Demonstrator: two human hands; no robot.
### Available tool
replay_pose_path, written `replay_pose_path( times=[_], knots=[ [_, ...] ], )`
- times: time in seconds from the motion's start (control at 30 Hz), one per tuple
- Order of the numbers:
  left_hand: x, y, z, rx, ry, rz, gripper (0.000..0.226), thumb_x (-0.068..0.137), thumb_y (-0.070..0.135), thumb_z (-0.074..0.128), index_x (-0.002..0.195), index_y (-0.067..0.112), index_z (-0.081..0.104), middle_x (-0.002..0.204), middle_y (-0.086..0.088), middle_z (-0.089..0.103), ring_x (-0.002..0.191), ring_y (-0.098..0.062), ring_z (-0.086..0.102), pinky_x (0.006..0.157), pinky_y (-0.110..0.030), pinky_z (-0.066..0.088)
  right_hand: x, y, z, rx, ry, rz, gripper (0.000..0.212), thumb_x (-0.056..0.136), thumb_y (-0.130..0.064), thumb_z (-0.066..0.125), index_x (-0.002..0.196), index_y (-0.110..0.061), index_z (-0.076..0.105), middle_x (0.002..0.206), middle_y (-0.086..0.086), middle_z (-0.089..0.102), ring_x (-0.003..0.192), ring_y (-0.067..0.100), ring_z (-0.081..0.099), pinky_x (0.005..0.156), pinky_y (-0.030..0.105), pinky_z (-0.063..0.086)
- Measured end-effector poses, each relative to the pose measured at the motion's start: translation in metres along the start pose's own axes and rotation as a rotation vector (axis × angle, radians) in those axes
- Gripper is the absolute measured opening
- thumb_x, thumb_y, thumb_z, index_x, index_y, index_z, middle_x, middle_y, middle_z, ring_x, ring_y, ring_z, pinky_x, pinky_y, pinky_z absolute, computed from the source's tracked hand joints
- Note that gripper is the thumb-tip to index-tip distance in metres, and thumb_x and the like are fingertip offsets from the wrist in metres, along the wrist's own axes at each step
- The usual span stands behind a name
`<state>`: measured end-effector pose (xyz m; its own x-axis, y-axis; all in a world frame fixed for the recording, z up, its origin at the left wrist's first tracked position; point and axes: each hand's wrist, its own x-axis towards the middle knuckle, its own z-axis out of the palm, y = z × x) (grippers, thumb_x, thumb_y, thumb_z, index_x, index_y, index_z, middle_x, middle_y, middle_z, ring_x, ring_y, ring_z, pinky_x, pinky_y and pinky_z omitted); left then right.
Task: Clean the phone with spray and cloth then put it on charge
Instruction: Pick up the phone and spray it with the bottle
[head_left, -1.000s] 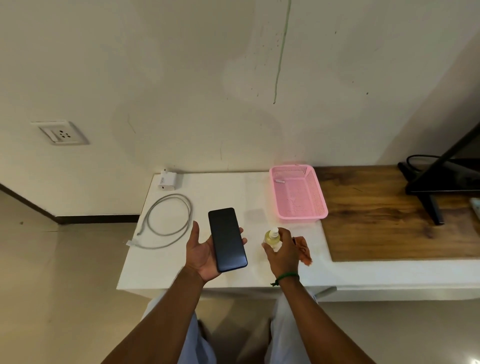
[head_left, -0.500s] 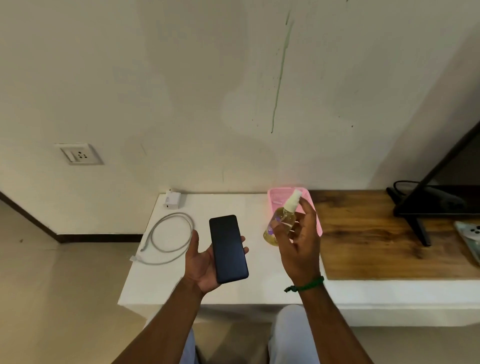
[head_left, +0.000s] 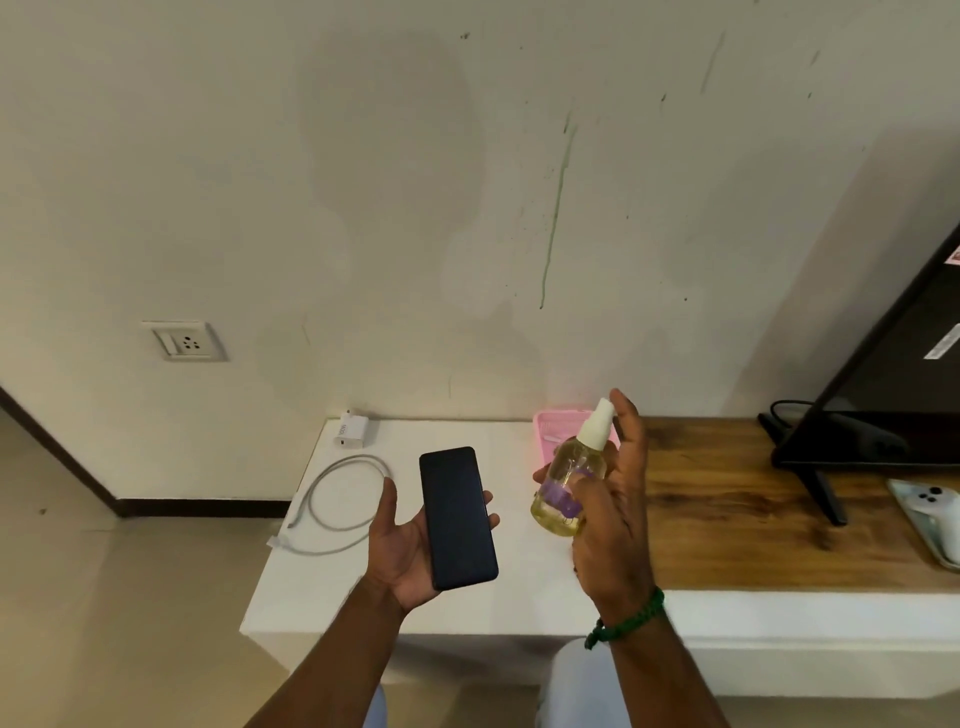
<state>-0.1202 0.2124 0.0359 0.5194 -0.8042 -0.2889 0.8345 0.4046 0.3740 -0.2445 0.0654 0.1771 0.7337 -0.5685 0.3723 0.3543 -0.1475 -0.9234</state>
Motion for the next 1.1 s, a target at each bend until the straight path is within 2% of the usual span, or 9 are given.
replay_pose_path(
  times=[0.07,0.13,0.23,0.33,0.47,0.67,0.77,0.93,1.1],
  knots=[
    [-0.003,0.0,0.002,0.009,-0.017,0.003,0.099,0.074,0.084,0.042,0.146,0.016,0.039,0.153,-0.016,0.031,0.132,-0.041,0.04,0.113,-0.057,0.021,-0.004,-0.004,0.001,0.054,-0.008,0.042,0.063,0.066,-0.057,0.07,0.119,-0.059,0.037,0.127,0.002,0.047,0.105,0.026,0.057,0.083,0.042,0.055],
    [-0.005,0.001,0.004,0.025,-0.039,0.007,0.1,0.072,0.084,0.045,0.146,0.017,0.038,0.154,-0.016,0.029,0.133,-0.041,0.038,0.114,-0.057,0.019,-0.006,-0.003,0.002,0.072,-0.01,0.088,0.074,0.056,-0.065,0.074,0.121,-0.052,0.039,0.122,0.01,0.049,0.096,0.032,0.06,0.077,0.047,0.056],
    [-0.006,0.001,0.006,0.047,-0.064,0.007,0.101,0.071,0.084,0.047,0.147,0.018,0.036,0.155,-0.016,0.027,0.131,-0.041,0.041,0.112,-0.057,0.02,-0.009,-0.002,0.002,0.111,0.003,0.12,0.068,0.065,-0.044,0.078,0.123,-0.041,0.042,0.114,0.021,0.051,0.087,0.04,0.06,0.072,0.055,0.056],
    [-0.006,0.001,0.008,0.051,-0.082,0.004,0.102,0.071,0.084,0.047,0.147,0.017,0.035,0.156,-0.016,0.026,0.128,-0.041,0.044,0.111,-0.057,0.023,-0.011,0.0,0.001,0.183,-0.012,0.139,0.052,0.082,-0.008,0.067,0.124,-0.029,0.045,0.097,0.021,0.057,0.074,0.031,0.062,0.065,0.044,0.056],
    [-0.005,0.002,0.01,0.055,-0.117,-0.008,0.102,0.072,0.083,0.047,0.149,0.017,0.032,0.157,-0.015,0.022,0.126,-0.04,0.047,0.111,-0.056,0.024,-0.012,0.001,-0.001,0.315,-0.072,0.206,0.06,0.073,-0.03,0.073,0.126,-0.027,0.046,0.091,0.02,0.059,0.067,0.031,0.062,0.06,0.039,0.055],
    [-0.002,0.002,0.008,0.067,-0.185,-0.034,0.105,0.074,0.085,0.041,0.151,0.015,0.024,0.158,-0.016,0.015,0.131,-0.04,0.038,0.117,-0.059,0.002,-0.016,-0.001,-0.004,0.593,-0.234,0.325,0.064,0.072,-0.02,0.07,0.13,-0.025,0.044,0.081,0.015,0.061,0.058,0.028,0.061,0.051,0.033,0.054],
    [-0.001,0.003,0.008,0.057,-0.216,-0.039,0.104,0.074,0.085,0.04,0.151,0.016,0.025,0.156,-0.016,0.021,0.131,-0.04,0.038,0.116,-0.059,0.0,-0.017,-0.006,-0.002,0.701,-0.287,0.366,0.085,0.061,-0.031,0.083,0.134,-0.022,0.04,0.082,0.015,0.063,0.062,0.026,0.063,0.052,0.031,0.054],
    [-0.001,0.003,0.009,0.049,-0.22,-0.033,0.104,0.074,0.085,0.039,0.151,0.017,0.026,0.154,-0.016,0.024,0.134,-0.04,0.031,0.116,-0.06,-0.004,-0.018,-0.007,-0.002,0.817,-0.308,0.406,0.079,0.059,-0.025,0.084,0.13,-0.023,0.049,0.085,0.016,0.065,0.07,0.026,0.066,0.051,0.031,0.055],
    [-0.002,0.005,0.014,0.062,-0.226,-0.033,0.104,0.074,0.085,0.039,0.15,0.016,0.027,0.155,-0.016,0.019,0.135,-0.04,0.027,0.115,-0.06,-0.005,-0.018,-0.01,-0.001,0.829,-0.309,0.445,0.098,0.059,-0.025,0.085,0.14,-0.018,0.031,0.085,0.016,0.065,0.071,0.026,0.066,0.051,0.031,0.055]
  ],
)
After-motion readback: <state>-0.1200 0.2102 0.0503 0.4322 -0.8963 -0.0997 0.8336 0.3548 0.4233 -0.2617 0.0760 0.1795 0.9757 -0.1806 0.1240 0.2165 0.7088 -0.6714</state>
